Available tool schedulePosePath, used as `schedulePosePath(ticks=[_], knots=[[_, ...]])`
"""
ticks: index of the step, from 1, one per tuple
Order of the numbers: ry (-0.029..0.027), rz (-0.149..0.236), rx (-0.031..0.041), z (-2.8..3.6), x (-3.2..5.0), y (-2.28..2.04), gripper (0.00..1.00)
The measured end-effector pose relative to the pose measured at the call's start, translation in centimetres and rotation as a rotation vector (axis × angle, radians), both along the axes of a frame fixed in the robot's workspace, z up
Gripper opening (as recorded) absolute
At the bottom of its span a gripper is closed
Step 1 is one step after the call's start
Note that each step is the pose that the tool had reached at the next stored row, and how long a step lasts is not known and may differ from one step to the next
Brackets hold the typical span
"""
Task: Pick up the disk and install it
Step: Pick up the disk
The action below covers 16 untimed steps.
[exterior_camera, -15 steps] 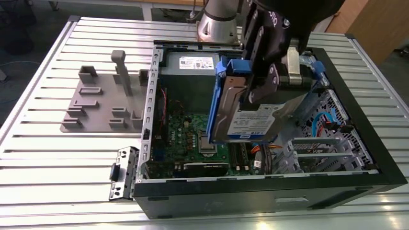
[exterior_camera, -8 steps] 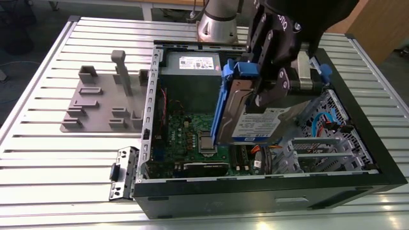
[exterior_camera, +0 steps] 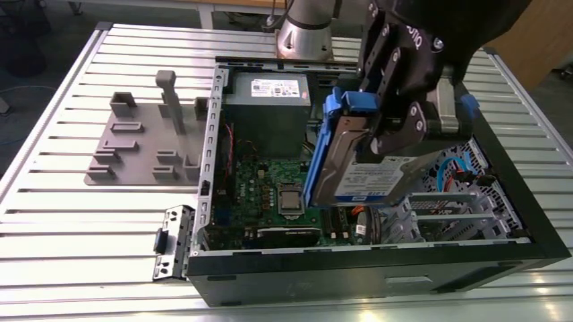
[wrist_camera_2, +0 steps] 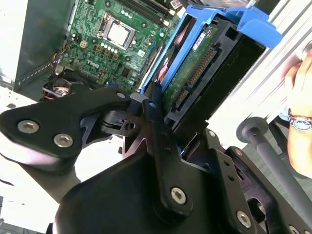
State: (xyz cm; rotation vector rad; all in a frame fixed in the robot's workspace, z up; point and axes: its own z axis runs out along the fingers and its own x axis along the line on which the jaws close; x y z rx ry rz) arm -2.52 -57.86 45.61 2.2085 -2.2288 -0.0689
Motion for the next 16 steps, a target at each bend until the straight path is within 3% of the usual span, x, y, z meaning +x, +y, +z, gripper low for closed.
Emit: schedulePosePath(ticks=[16], knots=[[0.0023,0.000,0.0000,-0.03,2.03,-1.00,0.36]])
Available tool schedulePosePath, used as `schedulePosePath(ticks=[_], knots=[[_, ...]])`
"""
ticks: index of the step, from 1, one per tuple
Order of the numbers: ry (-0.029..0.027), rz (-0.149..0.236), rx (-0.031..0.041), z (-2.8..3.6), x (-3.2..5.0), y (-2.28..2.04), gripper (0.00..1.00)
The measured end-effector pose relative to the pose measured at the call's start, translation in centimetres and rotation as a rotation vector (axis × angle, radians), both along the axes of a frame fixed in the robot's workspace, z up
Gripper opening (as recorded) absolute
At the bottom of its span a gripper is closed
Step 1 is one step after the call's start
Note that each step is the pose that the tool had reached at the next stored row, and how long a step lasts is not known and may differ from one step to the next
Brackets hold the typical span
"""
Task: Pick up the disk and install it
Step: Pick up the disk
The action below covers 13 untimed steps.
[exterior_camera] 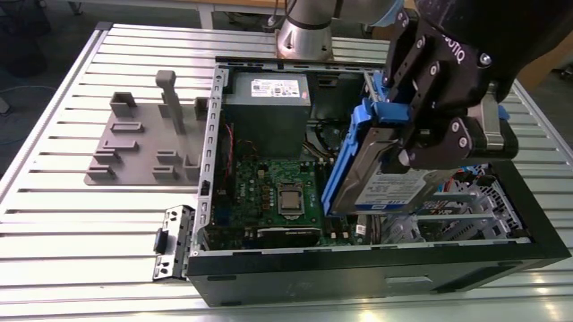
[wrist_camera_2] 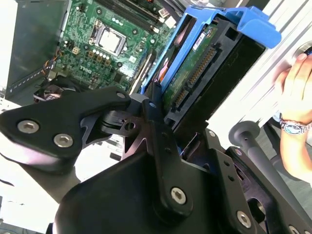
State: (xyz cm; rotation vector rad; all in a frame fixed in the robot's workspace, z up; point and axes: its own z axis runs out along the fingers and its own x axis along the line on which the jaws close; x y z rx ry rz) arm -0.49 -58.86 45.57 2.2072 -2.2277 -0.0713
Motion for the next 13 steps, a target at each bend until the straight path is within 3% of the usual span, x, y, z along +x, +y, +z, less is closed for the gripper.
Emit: schedulePosePath(ticks=[13], knots=[[0.0025,0.000,0.0000,-0.03,1.79,-0.82,0.36]])
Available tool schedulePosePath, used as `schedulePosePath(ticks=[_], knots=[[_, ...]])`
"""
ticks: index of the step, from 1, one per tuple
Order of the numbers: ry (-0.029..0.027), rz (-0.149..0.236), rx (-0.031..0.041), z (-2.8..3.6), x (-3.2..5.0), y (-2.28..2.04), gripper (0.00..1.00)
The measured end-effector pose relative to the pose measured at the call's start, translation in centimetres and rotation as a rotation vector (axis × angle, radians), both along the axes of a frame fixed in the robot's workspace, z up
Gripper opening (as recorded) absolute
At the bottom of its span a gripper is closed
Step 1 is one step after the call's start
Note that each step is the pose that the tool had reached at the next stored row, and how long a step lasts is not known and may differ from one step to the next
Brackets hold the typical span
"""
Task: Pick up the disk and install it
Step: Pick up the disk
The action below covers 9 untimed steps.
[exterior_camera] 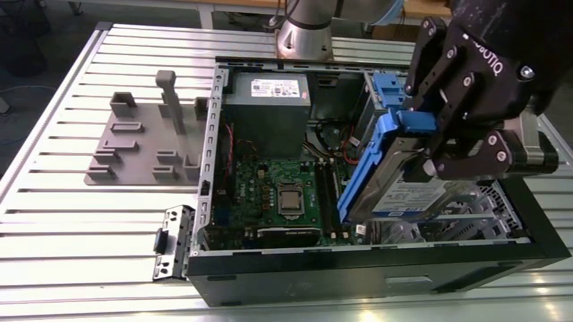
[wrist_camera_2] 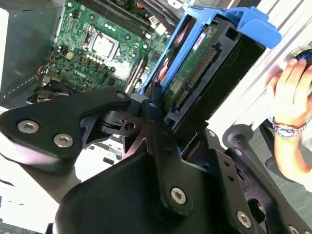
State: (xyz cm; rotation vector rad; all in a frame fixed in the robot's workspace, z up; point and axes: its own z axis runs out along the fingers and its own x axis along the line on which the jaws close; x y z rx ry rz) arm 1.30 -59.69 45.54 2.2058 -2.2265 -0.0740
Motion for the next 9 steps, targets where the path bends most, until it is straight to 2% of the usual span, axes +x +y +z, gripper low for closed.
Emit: schedulePosePath(ticks=[7,9], knots=[[0.0028,0.000,0.0003,-0.06,1.40,-0.63,0.36],[0.0033,0.000,0.0036,-0.10,1.78,-0.75,0.36]])
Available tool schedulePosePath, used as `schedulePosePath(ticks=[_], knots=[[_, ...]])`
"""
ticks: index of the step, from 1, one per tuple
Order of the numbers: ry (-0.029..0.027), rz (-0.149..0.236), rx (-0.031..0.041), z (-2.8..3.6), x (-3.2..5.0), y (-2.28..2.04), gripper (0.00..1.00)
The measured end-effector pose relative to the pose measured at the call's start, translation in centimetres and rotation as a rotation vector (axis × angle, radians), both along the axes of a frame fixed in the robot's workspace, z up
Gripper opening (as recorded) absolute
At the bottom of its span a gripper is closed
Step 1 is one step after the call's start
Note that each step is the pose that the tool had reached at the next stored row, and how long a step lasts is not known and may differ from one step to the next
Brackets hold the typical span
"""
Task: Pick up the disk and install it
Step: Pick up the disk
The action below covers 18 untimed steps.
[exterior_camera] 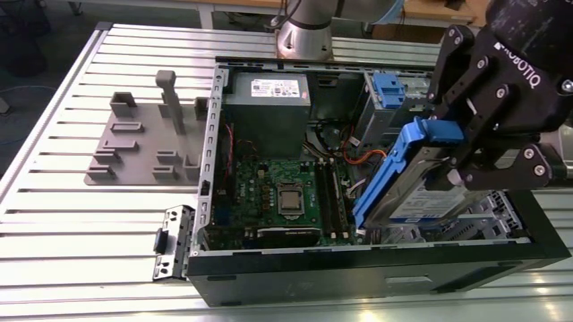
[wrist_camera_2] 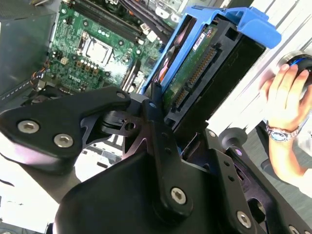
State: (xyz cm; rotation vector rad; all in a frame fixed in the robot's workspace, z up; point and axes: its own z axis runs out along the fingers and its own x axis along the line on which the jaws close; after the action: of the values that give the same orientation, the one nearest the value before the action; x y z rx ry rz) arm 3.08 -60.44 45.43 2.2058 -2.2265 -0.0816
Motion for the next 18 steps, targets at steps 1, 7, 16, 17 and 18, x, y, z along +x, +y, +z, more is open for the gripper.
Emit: schedulePosePath(ticks=[1,7,16,17,18], knots=[[0.0000,0.000,0.0055,-0.02,0.15,-0.03,0.36],[0.0008,0.000,0.0516,-0.14,1.20,-0.18,0.36],[0.0104,0.000,0.0522,-0.37,5.04,-0.22,0.36],[0.0116,0.000,0.0522,-0.41,5.48,-0.22,0.36],[0.0128,0.000,0.0521,-0.45,5.95,-0.22,0.36]])
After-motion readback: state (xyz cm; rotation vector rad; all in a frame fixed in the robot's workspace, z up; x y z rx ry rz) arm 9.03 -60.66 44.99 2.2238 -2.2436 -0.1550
